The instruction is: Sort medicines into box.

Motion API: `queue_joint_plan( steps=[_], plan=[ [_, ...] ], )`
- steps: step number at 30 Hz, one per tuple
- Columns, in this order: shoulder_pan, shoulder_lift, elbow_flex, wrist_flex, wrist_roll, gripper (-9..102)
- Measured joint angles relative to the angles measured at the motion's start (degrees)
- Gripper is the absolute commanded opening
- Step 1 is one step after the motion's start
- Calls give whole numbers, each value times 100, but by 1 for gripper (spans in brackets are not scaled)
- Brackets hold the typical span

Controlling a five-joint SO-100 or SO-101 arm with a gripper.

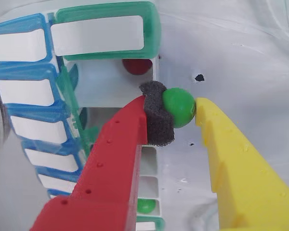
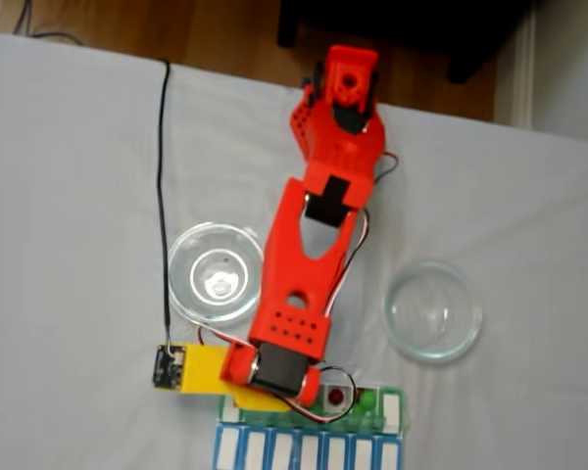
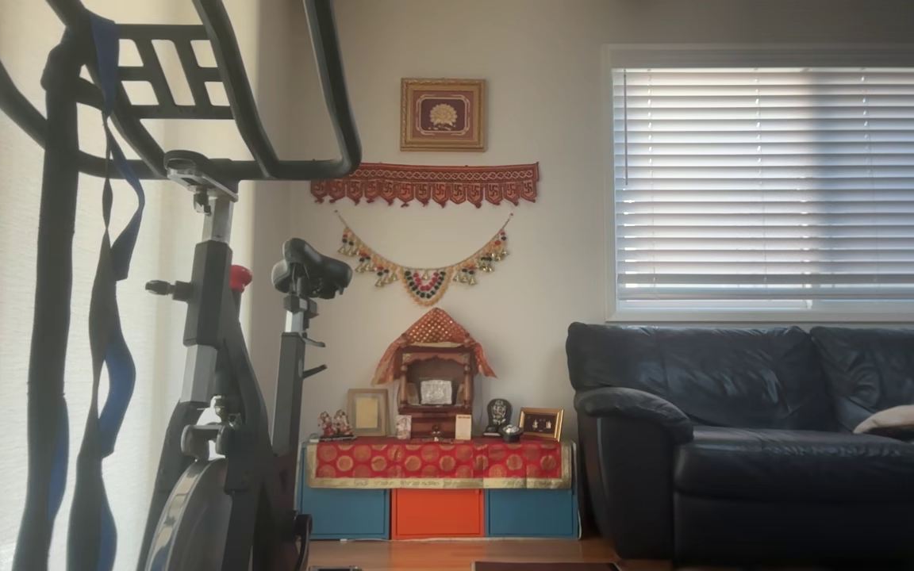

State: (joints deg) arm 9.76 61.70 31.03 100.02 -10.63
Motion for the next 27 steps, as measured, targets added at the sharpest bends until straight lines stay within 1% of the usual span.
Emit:
queue_joint_plan(
  steps=[2, 5, 7, 10, 20, 27],
  plan=[
    [-18, -404, -633, 246, 9, 1],
    [-18, -1362, -2039, 659, 97, 1],
    [-18, -1793, -2777, 712, 167, 1],
    [-18, -2030, -3287, 729, 246, 1],
    [-18, -2048, -3340, 729, 422, 1],
    [-18, -1626, -2566, 729, 439, 1]
  ],
)
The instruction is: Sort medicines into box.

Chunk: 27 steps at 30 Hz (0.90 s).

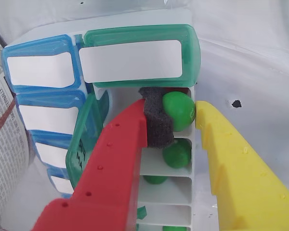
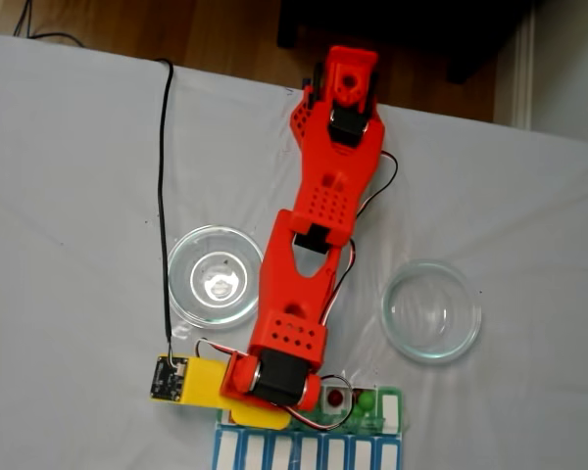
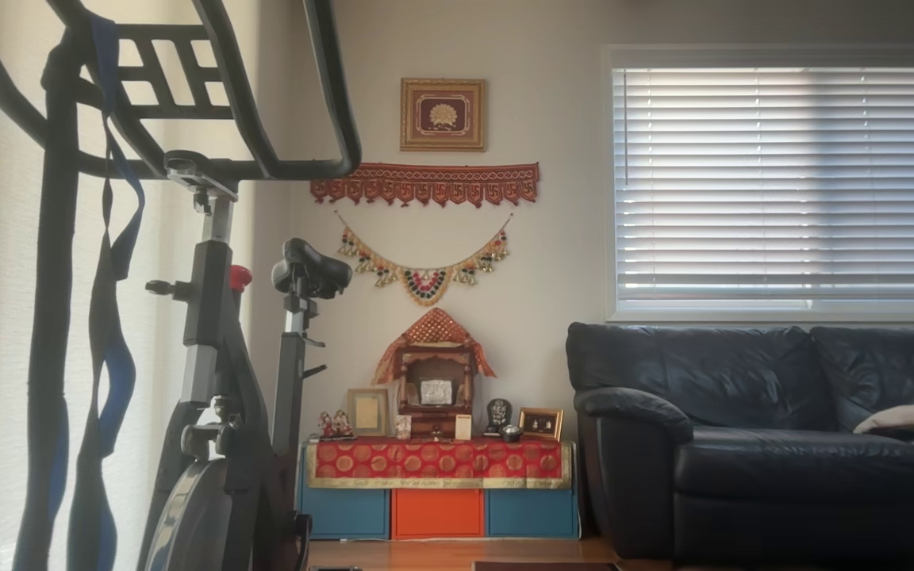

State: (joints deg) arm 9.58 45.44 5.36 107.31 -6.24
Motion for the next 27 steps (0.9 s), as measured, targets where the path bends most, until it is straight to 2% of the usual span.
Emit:
queue_joint_plan(
  steps=[14, 27],
  plan=[
    [0, 202, 176, 0, -44, 1],
    [-26, 202, -650, 0, 167, 1]
  ],
)
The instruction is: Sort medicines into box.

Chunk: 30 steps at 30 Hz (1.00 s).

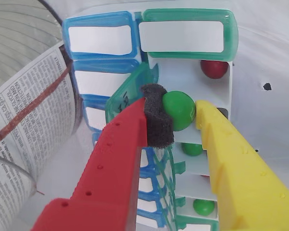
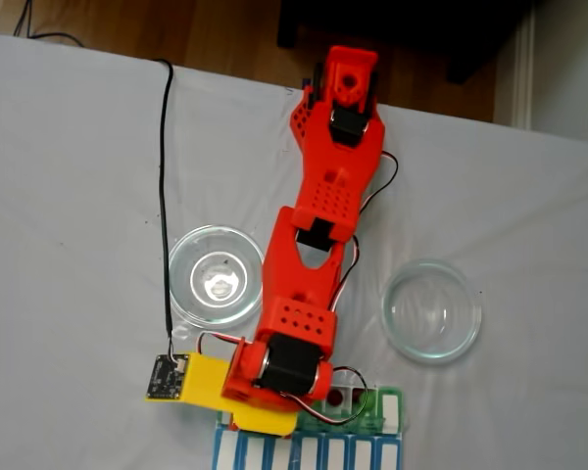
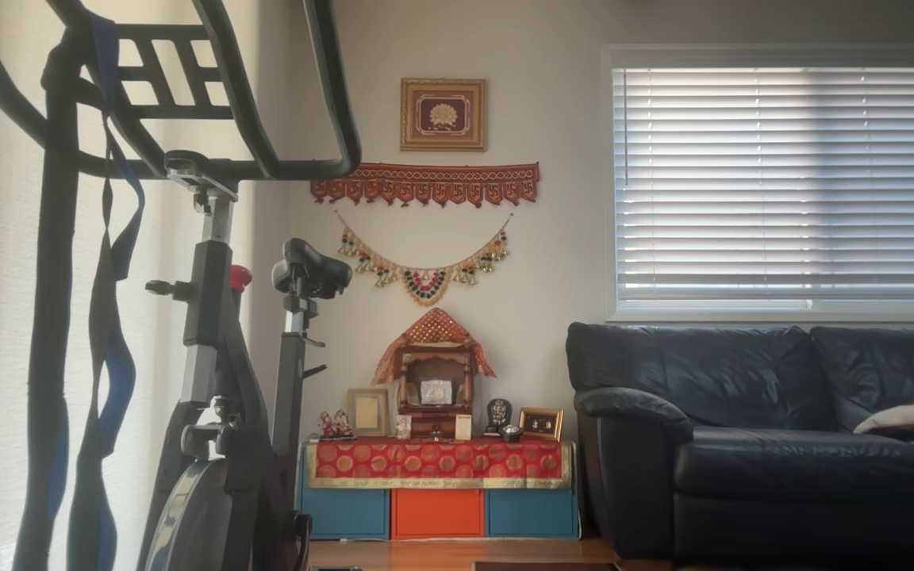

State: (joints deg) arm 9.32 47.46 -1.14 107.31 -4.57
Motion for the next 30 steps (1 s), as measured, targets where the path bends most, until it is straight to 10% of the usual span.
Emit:
queue_joint_plan(
  steps=[30],
  plan=[
    [-105, 0, 334, 0, -105, 7]
  ],
)
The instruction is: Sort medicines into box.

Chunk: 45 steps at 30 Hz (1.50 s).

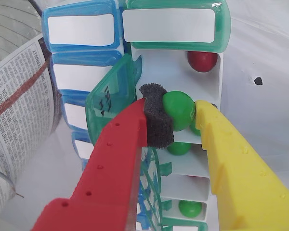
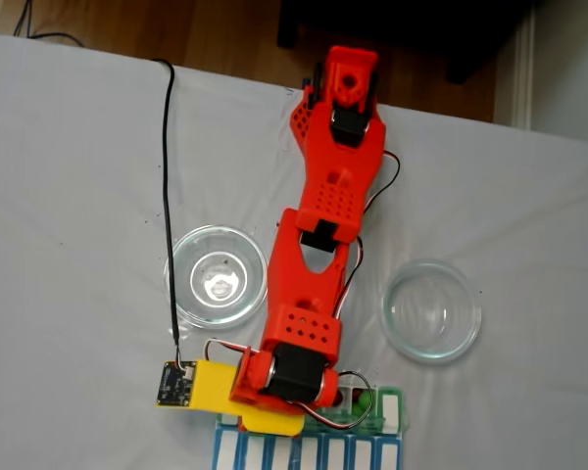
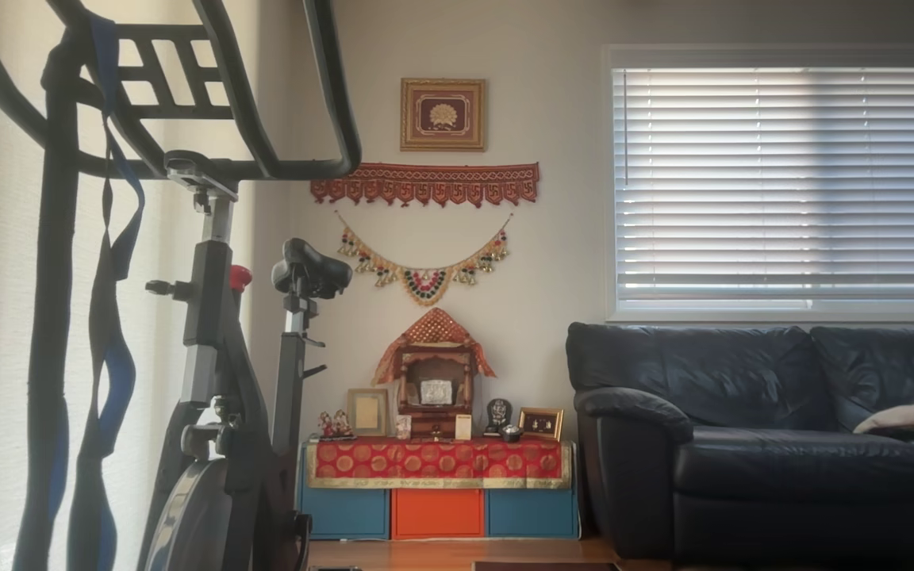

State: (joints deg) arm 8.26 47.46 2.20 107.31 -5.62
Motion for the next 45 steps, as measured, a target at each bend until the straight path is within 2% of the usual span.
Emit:
queue_joint_plan(
  steps=[33, 41, 45],
  plan=[
    [0, -334, -527, 0, -149, 16],
    [0, -334, -457, 0, -185, 14],
    [0, -334, -229, 0, -185, 7]
  ],
)
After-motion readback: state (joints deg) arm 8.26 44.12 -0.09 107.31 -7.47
